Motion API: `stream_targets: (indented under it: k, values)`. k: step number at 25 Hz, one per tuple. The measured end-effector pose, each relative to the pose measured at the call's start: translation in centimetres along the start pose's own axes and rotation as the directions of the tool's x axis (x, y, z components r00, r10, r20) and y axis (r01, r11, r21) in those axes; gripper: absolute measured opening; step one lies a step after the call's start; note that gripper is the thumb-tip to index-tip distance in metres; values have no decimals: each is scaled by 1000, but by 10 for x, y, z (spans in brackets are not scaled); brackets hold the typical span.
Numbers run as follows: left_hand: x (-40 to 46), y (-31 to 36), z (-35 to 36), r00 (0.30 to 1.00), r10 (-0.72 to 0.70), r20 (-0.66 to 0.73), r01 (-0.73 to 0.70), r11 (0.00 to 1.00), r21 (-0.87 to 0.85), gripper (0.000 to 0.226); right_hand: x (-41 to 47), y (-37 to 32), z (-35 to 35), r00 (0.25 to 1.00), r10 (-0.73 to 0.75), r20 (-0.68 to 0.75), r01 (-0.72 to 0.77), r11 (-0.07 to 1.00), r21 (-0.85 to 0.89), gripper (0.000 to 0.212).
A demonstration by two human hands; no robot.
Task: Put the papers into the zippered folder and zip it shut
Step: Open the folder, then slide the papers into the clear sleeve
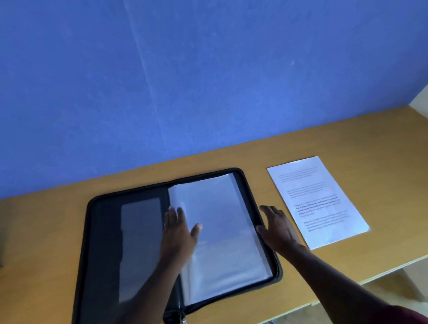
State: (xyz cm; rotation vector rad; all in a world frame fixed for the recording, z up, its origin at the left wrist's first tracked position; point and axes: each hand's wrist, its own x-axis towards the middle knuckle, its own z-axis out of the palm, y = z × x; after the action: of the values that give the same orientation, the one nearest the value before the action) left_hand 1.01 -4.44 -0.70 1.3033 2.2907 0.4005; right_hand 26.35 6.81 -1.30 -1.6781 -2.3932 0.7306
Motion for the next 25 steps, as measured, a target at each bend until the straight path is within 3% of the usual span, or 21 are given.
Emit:
stream_targets:
  k: [5, 9, 15, 19, 25]
  values:
    - [13, 114, 45, 961, 203, 187, -177, 973, -147, 78, 24, 57, -46, 989, 143, -47, -144, 990, -14, 63]
    - [19, 174, 69, 928, 266, 260, -220, 956, -193, 78, 36, 99, -73, 968, 241, -64, -243, 970, -23, 68]
    - [36, 222, 94, 910, 235, 343, -153, 956, -250, 78, 49, 147, -95, 947, 314, -69, -315, 949, -6, 69]
    - [43, 242, 108, 922, 194, 334, -71, 935, -348, 48, 55, 174, -102, 921, 390, -29, -390, 921, -4, 74]
    - [46, 264, 123, 913, 54, 405, 196, 811, -551, 51, 55, 203, -107, 876, 482, 6, -481, 875, -46, 75]
